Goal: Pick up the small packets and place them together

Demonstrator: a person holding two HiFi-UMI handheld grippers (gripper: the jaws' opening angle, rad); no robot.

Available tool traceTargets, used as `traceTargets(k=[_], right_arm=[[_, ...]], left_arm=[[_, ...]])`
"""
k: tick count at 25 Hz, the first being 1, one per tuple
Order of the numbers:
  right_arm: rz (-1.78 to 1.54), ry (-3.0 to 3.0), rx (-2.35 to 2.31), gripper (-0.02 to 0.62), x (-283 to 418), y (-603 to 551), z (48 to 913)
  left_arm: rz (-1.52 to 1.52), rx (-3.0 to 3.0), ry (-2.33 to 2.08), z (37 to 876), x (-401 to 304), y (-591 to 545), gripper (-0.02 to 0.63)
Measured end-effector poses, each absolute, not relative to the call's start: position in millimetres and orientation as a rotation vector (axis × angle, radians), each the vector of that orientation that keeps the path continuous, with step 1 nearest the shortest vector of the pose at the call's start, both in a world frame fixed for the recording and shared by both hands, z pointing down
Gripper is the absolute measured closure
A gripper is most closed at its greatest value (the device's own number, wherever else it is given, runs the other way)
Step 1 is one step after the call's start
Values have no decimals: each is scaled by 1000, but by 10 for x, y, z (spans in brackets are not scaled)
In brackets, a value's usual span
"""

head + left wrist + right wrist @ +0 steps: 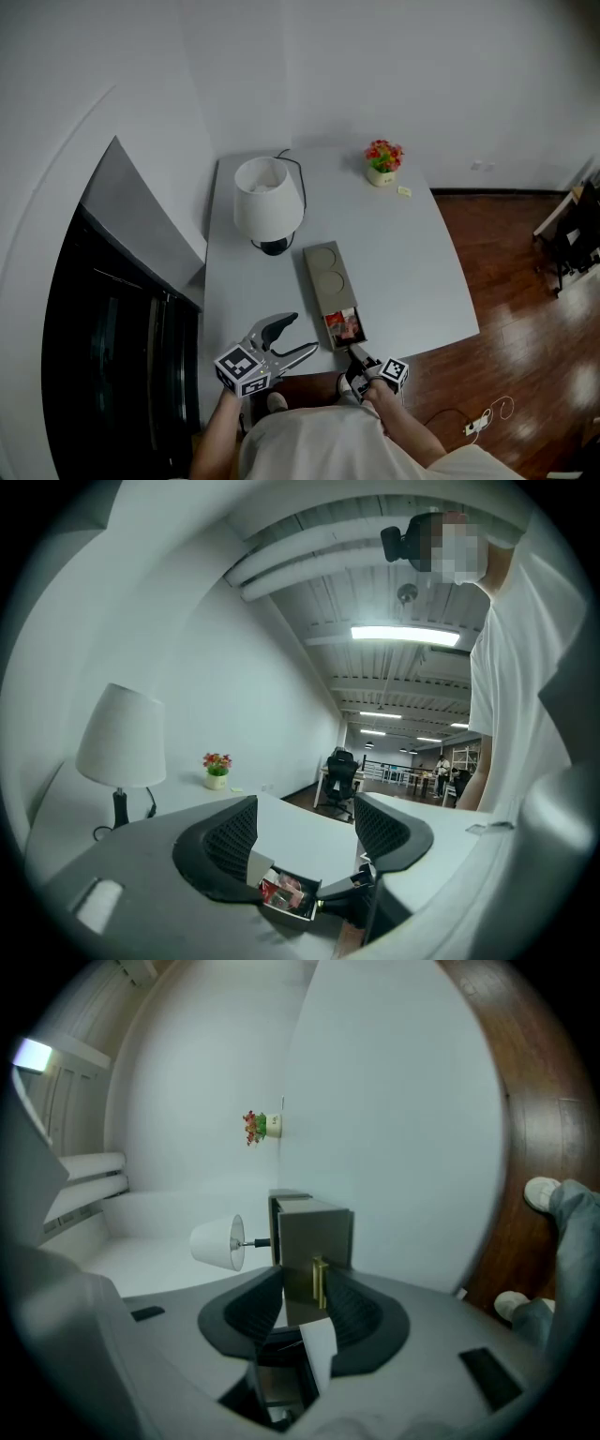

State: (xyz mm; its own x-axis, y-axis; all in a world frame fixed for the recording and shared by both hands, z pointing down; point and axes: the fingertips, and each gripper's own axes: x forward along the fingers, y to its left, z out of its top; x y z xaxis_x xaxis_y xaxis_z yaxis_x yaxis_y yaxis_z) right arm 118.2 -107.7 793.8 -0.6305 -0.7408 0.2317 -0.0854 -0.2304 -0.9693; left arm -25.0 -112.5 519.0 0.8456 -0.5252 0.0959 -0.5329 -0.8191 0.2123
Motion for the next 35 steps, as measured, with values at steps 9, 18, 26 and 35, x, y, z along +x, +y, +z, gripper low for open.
traceTargets(k=[9,18,26,35], right_arm=[[-1962,1530,-1028,446,1277,-637,8015],[-2011,1555,-1028,446,1403,-372,8018],[-2106,1567,-1016,446,1438,-148,8040],[-2032,1797,-1065,386,1621,-129,8085]], left_arm=[[36,2798,-749,5213,-142,-1086,291],[26,2788,-735,5249,-119,-1056,291],[1,2782,-724,5250,-74,-1084,295],[13,2786,-688,5269,-14,-1071,298]])
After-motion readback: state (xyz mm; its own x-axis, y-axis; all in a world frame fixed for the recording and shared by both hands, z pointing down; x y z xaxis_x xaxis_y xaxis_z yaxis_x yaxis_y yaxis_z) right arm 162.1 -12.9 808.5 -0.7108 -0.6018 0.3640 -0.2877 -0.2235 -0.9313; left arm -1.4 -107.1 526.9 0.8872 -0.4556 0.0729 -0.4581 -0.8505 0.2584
